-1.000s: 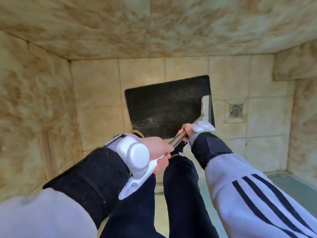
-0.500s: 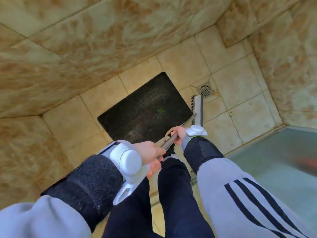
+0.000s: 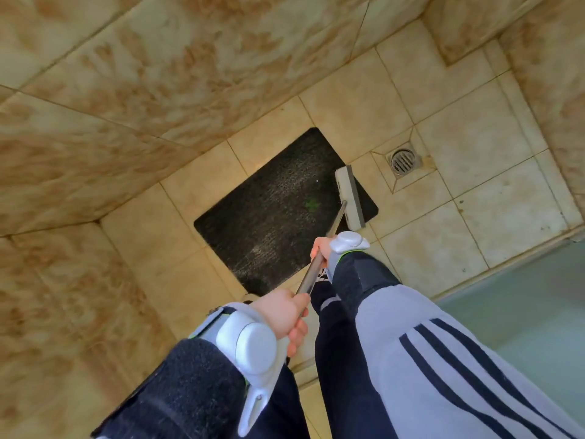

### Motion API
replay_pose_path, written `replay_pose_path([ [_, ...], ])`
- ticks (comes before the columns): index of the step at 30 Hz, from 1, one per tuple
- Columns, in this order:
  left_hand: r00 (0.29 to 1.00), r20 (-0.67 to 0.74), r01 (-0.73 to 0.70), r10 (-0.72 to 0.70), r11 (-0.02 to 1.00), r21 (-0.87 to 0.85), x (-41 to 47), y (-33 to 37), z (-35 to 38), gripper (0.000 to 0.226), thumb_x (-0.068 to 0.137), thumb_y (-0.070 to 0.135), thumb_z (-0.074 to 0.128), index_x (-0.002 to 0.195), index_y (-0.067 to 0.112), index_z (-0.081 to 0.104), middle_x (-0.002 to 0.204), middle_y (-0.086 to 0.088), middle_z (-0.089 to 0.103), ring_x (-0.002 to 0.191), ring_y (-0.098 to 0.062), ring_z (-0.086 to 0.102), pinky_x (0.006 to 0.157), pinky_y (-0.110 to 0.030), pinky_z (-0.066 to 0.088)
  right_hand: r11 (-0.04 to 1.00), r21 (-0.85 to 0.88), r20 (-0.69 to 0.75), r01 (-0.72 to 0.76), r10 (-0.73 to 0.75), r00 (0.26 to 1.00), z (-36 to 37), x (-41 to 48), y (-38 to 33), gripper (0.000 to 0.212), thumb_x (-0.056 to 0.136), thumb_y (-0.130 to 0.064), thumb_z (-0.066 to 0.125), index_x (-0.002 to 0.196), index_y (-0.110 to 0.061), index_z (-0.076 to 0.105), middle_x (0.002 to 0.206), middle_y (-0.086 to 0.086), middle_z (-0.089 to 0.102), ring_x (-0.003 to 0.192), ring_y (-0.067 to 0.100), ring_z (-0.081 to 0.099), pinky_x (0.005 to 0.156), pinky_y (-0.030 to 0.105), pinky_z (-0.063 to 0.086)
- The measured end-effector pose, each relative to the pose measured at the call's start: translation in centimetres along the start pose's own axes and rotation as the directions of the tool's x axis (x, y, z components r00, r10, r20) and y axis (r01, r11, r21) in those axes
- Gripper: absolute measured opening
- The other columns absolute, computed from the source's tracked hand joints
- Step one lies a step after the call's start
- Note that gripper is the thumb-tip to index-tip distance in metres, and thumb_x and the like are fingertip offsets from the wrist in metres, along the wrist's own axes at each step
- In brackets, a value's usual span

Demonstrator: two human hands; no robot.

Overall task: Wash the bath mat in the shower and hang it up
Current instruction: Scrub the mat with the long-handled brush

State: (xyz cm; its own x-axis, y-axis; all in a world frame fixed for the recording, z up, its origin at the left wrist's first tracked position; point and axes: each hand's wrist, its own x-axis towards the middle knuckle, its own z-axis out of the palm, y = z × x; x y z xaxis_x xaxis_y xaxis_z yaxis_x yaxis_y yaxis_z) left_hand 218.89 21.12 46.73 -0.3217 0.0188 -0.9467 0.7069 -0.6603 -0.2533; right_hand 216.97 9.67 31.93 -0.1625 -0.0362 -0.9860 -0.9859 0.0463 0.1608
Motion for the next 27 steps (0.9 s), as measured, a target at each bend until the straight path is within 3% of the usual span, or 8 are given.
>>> replay_pose_path([
  [3, 1.0, 0.016, -0.01, 0.01, 1.0, -0.004, 0.1, 1.0, -1.4, 0.034, 0.1, 0.026, 0.036, 0.07, 0.011, 0.04, 0.036, 0.003, 0.036, 0.024, -0.007, 0.032, 0.035, -0.009, 0.032, 0.997, -0.057, -0.022, 0.043, -0.044, 0.999, -0.2, -0.6, -1.1, 0.043, 0.096, -0.015, 0.046, 0.054, -0.011, 0.037, 0.016, -0.002, 0.033, 0.049, 0.012, 0.034, 0.048, 0.023, 0.025],
  [7, 0.999, 0.043, -0.026, 0.028, 0.999, -0.041, -0.2, 2.0, -3.0, 0.032, 0.1, 0.024, 0.036, 0.072, 0.01, 0.04, 0.036, 0.003, 0.036, 0.024, -0.007, 0.032, 0.036, -0.009, 0.032, 0.994, -0.048, -0.052, 0.094, -0.097, 0.994, 0.6, -0.2, -2.5, 0.04, 0.093, -0.009, 0.051, 0.055, -0.008, 0.039, 0.016, -0.002, 0.033, 0.039, 0.015, 0.043, 0.037, 0.02, 0.033],
  [10, 0.996, 0.084, -0.032, 0.039, 0.995, -0.092, -0.5, 2.7, -3.7, 0.035, 0.101, 0.025, 0.036, 0.07, 0.01, 0.04, 0.034, 0.003, 0.038, 0.023, -0.006, 0.034, 0.035, -0.008, 0.033, 0.99, 0.008, -0.078, 0.141, -0.14, 0.987, 0.8, 0.0, -3.6, 0.038, 0.093, -0.003, 0.048, 0.057, -0.009, 0.038, 0.016, -0.003, 0.033, 0.041, 0.015, 0.044, 0.019, 0.007, 0.02],
  [13, 0.995, 0.085, -0.045, 0.056, 0.991, -0.126, -0.7, 3.3, -4.2, 0.032, 0.1, 0.024, 0.036, 0.07, 0.011, 0.039, 0.034, 0.003, 0.038, 0.023, -0.006, 0.034, 0.035, -0.007, 0.031, 0.983, 0.029, -0.086, 0.182, -0.179, 0.98, 0.9, -0.2, -4.5, 0.039, 0.093, 0.0, 0.046, 0.057, -0.009, 0.036, 0.02, -0.001, 0.037, 0.048, 0.014, 0.04, 0.019, 0.007, 0.022],
  [17, 0.99, 0.089, -0.084, 0.109, 0.967, -0.241, -0.9, 3.6, -4.8, 0.033, 0.1, 0.024, 0.037, 0.07, 0.012, 0.039, 0.035, 0.003, 0.036, 0.022, -0.006, 0.032, 0.035, -0.007, 0.028, 0.971, 0.057, -0.07, 0.231, -0.227, 0.971, 1.2, -0.6, -6.8, 0.037, 0.094, 0.002, 0.043, 0.059, -0.008, 0.036, 0.059, 0.006, 0.04, 0.054, 0.013, 0.037, 0.03, 0.014, 0.04],
  [21, 0.983, 0.069, -0.146, 0.171, 0.951, -0.273, -0.6, 3.9, -5.1, 0.032, 0.099, 0.022, 0.035, 0.069, 0.012, 0.038, 0.034, 0.004, 0.034, 0.023, -0.007, 0.03, 0.036, -0.007, 0.028, 0.961, 0.114, -0.07, 0.254, -0.247, 0.967, 1.4, -0.2, -8.5, 0.037, 0.095, 0.002, 0.039, 0.06, -0.009, 0.037, 0.022, -0.001, 0.04, 0.054, 0.012, 0.037, 0.024, 0.01, 0.032],
  [25, 0.979, 0.01, -0.198, 0.204, 0.96, -0.197, -0.3, 2.2, -4.0, 0.025, 0.097, 0.017, 0.034, 0.073, 0.011, 0.037, 0.037, 0.002, 0.033, 0.024, -0.008, 0.028, 0.036, -0.008, 0.029, 0.95, 0.187, -0.083, 0.249, -0.238, 0.968, 1.7, 1.1, -6.6, 0.028, 0.092, 0.002, 0.042, 0.066, -0.007, 0.044, 0.02, -0.005, 0.041, 0.05, 0.012, 0.045, 0.028, 0.009, 0.037],
  [27, 0.98, -0.014, -0.196, 0.196, 0.974, -0.115, -0.4, 1.0, -3.1, 0.023, 0.097, 0.018, 0.034, 0.074, 0.011, 0.037, 0.039, 0.002, 0.034, 0.023, -0.009, 0.029, 0.038, -0.009, 0.03, 0.904, 0.313, -0.098, 0.29, -0.273, 0.957, 1.7, 1.3, -5.2, 0.007, 0.093, 0.002, 0.043, 0.089, -0.004, 0.044, 0.025, -0.002, 0.045, 0.035, 0.009, 0.05, 0.031, 0.011, 0.041],
])
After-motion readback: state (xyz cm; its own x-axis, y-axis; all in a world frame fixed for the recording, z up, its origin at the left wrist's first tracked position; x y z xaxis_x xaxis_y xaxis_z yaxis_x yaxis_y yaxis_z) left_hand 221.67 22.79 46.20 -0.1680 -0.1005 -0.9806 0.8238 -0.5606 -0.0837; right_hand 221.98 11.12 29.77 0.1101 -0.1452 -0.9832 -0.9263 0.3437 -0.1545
